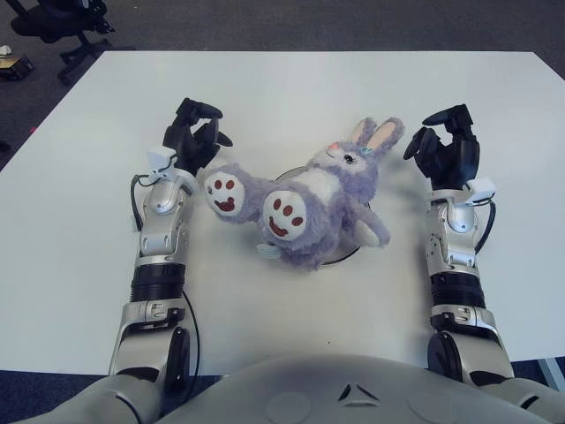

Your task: Put the doll into the plate.

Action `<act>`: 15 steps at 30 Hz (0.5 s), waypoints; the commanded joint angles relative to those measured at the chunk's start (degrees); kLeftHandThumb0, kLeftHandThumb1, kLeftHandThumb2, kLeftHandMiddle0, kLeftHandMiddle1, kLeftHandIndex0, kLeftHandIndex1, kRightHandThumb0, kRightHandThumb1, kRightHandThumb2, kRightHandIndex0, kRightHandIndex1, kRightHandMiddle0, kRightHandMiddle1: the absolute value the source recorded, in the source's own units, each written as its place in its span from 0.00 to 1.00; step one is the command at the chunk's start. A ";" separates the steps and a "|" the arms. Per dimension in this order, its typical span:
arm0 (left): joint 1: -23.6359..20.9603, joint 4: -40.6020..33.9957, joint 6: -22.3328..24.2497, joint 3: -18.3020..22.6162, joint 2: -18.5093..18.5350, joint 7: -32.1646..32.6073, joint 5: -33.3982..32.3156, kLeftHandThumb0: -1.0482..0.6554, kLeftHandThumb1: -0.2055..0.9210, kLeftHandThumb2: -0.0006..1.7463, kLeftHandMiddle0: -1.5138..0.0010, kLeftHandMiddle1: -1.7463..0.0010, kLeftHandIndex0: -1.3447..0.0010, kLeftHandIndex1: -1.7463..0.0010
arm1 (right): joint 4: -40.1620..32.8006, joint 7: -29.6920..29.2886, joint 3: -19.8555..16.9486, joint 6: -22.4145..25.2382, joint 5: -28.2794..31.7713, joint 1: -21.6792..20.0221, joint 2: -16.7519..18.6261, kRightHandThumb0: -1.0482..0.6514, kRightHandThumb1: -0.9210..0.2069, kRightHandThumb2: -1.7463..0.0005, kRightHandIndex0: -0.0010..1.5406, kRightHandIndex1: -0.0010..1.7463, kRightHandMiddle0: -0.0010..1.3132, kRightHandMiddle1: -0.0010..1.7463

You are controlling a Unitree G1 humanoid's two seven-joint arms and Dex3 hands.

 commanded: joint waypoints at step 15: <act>-11.33 9.93 -2.21 -1.15 0.88 -0.78 1.45 0.41 1.00 0.25 0.61 0.05 0.78 0.05 | -4.44 -2.23 1.57 3.67 -1.67 2.11 0.14 0.40 0.10 0.62 0.63 1.00 0.21 1.00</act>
